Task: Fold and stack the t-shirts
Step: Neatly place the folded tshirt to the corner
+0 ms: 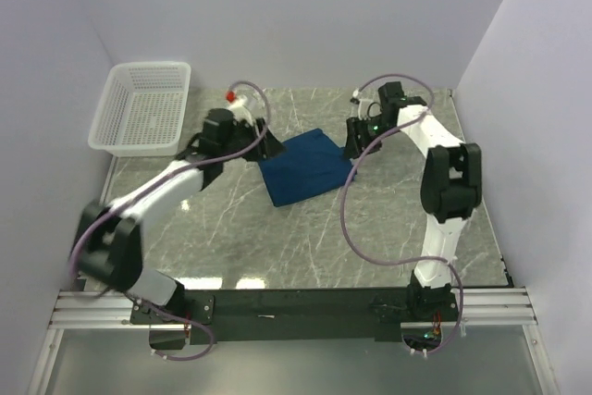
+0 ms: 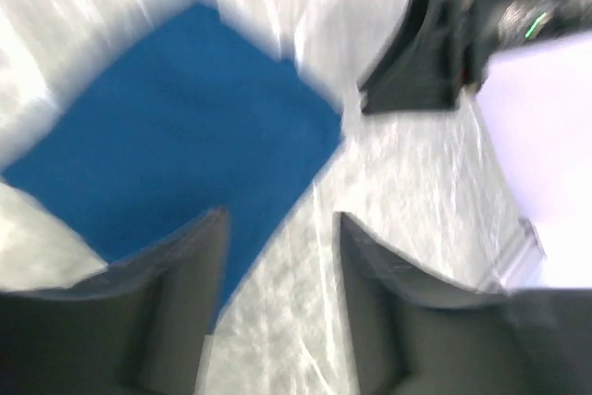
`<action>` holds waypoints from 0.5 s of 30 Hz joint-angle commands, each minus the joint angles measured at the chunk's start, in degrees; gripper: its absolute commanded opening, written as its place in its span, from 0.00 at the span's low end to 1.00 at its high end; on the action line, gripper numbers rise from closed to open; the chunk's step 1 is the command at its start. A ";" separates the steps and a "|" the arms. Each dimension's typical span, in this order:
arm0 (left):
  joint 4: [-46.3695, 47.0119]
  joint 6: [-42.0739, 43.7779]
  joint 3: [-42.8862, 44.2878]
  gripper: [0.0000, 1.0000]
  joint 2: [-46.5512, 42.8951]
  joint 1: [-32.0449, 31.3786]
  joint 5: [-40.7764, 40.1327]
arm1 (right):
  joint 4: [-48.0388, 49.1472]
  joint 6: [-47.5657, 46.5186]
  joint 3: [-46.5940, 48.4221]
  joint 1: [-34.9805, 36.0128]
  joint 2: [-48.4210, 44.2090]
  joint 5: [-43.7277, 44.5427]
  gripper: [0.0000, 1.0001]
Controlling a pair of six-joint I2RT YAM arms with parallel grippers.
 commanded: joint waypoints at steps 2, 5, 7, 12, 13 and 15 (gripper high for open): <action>-4.26 7.97 -3.51 0.65 -19.27 0.21 -17.52 | 3.71 -1.12 -3.75 -0.52 -3.58 8.17 0.58; -5.22 6.39 -10.36 0.78 -30.09 0.65 -20.08 | 6.87 2.66 -4.90 0.18 -2.09 13.35 0.68; -6.01 4.29 -15.29 0.81 -37.01 0.82 -20.09 | 7.93 3.98 -4.38 1.58 -0.94 15.03 0.71; -9.17 -0.64 -23.55 0.83 -47.50 1.00 -18.07 | 3.98 4.95 0.81 3.96 5.92 12.31 0.73; -9.79 -1.78 -24.35 0.83 -50.21 1.00 -17.54 | 3.28 5.13 1.60 4.66 6.44 11.61 0.73; -10.93 -2.93 -26.45 0.83 -52.78 1.00 -17.45 | 2.66 5.31 1.69 5.36 7.24 8.99 0.73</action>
